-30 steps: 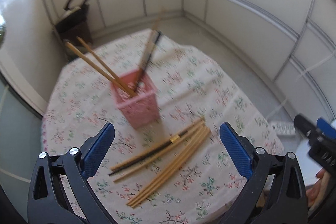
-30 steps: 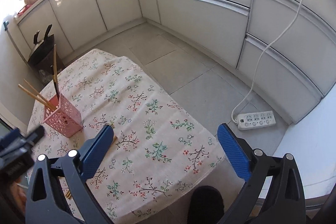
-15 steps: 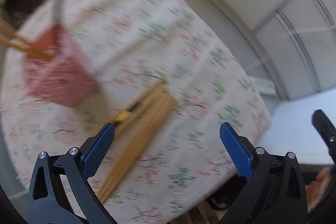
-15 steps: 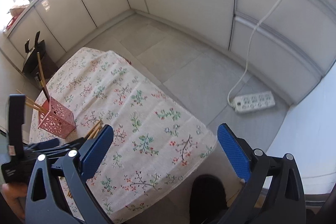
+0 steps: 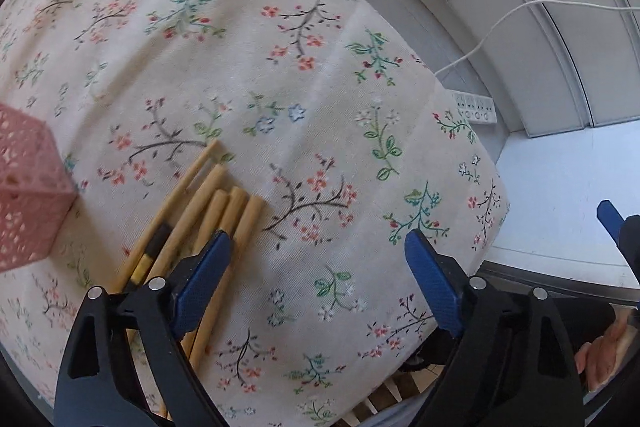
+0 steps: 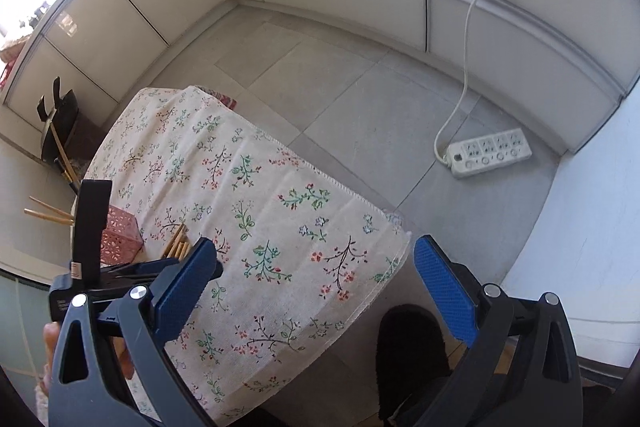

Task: Organize utensils
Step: 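Reach the left tool to the chopstick pile and grasp another chopstick, then lift the chopstick upright with the left tool while the right tool grasps a chopstick from the pile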

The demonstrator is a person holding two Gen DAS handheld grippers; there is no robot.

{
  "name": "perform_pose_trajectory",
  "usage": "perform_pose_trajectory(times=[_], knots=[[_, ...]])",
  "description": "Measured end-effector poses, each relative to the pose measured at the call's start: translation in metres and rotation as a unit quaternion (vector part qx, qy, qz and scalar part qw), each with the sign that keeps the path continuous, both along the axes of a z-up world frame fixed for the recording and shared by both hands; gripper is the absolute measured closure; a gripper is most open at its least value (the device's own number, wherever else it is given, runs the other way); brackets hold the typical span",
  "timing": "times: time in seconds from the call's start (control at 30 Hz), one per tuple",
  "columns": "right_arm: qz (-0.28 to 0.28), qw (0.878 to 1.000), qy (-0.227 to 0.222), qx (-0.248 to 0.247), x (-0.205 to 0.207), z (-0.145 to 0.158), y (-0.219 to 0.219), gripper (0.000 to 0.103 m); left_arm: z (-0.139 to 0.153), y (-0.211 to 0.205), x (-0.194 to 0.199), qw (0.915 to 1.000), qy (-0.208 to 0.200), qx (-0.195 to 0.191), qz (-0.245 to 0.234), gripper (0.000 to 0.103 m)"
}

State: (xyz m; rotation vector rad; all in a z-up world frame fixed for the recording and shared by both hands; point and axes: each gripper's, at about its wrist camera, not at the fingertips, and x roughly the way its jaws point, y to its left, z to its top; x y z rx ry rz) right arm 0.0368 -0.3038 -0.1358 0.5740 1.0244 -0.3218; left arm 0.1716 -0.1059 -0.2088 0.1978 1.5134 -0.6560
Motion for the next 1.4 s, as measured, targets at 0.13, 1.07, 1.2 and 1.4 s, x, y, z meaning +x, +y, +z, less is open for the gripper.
perform_pose_trajectory(times=[0.13, 1.07, 1.2, 1.4], knots=[[-0.008, 1.0, 0.005, 0.009, 0.001, -0.003, -0.005, 0.007, -0.009, -0.006, 0.004, 0.9997, 0.004, 0.018, -0.013, 0.027], [0.024, 0.988, 0.105, 0.114, 0.082, -0.058, 0.092, 0.008, 0.091, 0.104, -0.1, 0.9872, -0.15, -0.023, 0.049, 0.096], [0.029, 0.977, 0.129, 0.168, 0.106, -0.079, 0.117, 0.028, 0.105, 0.127, -0.115, 0.9825, -0.164, -0.047, 0.075, 0.096], [0.018, 0.973, 0.175, 0.151, 0.121, -0.107, 0.136, 0.058, 0.12, 0.138, -0.119, 0.9766, -0.184, -0.076, 0.082, 0.096]])
